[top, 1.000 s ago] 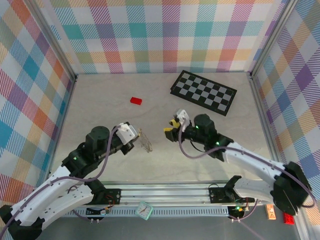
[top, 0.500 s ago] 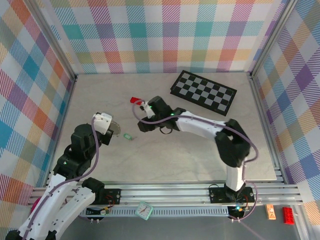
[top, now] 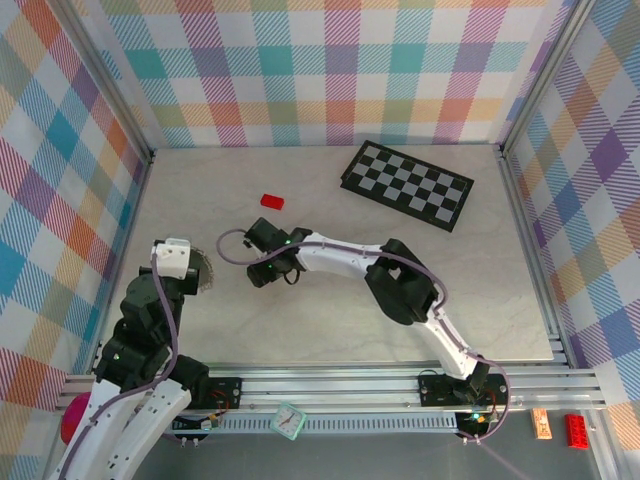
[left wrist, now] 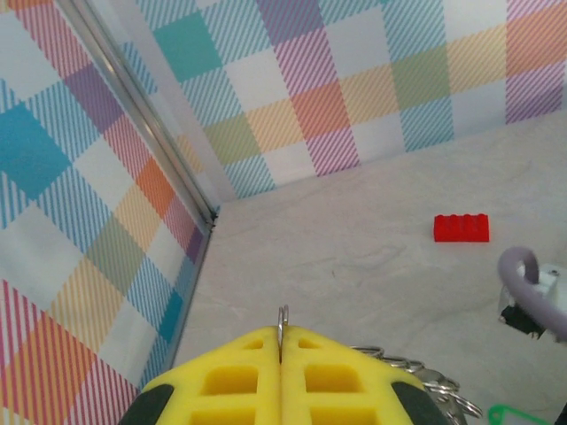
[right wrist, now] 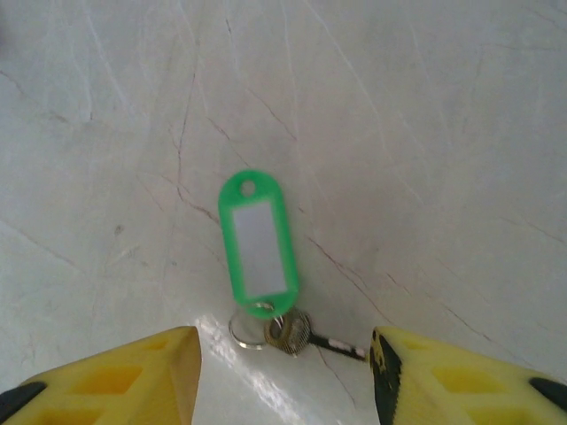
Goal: Put the keys on the keyring
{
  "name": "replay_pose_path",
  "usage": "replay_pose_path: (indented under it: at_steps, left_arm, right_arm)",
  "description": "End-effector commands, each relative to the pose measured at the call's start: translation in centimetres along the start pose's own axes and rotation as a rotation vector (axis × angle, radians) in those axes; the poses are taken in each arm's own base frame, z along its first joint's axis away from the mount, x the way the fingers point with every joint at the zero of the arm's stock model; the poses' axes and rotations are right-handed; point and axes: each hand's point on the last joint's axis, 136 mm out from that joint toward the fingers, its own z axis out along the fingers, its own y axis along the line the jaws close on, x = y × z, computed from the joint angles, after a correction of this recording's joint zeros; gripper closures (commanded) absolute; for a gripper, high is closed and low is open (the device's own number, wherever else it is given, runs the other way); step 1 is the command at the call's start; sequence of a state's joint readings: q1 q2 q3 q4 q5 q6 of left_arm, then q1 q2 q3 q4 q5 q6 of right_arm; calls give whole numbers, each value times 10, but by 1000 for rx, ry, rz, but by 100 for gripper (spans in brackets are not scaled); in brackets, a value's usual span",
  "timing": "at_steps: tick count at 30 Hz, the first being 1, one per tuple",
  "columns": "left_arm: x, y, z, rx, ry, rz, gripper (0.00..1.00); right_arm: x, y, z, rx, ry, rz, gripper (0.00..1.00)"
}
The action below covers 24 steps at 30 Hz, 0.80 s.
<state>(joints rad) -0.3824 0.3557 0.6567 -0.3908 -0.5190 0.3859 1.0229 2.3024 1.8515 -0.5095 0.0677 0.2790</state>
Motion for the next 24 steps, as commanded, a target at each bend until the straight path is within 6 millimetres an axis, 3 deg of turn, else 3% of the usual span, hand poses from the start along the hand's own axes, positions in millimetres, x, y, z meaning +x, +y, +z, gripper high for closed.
replay_pose_path:
  at_steps: [1,11,16,24]
  left_arm:
    - [-4,13,-5,-56,-25,-15,100]
    - [-4,10,-9,-27,-31,-7,100]
    - [-1,-10,-5,78,-13,37,100]
    - [-1,-46,5,252,26,90,100]
  right_arm:
    - [5,-8,7,113,39,14,48]
    - [17,-6,17,192,77,10,66]
    - [26,-20,-6,259,84,16,84]
    - [69,-59,-54,337,95,67,97]
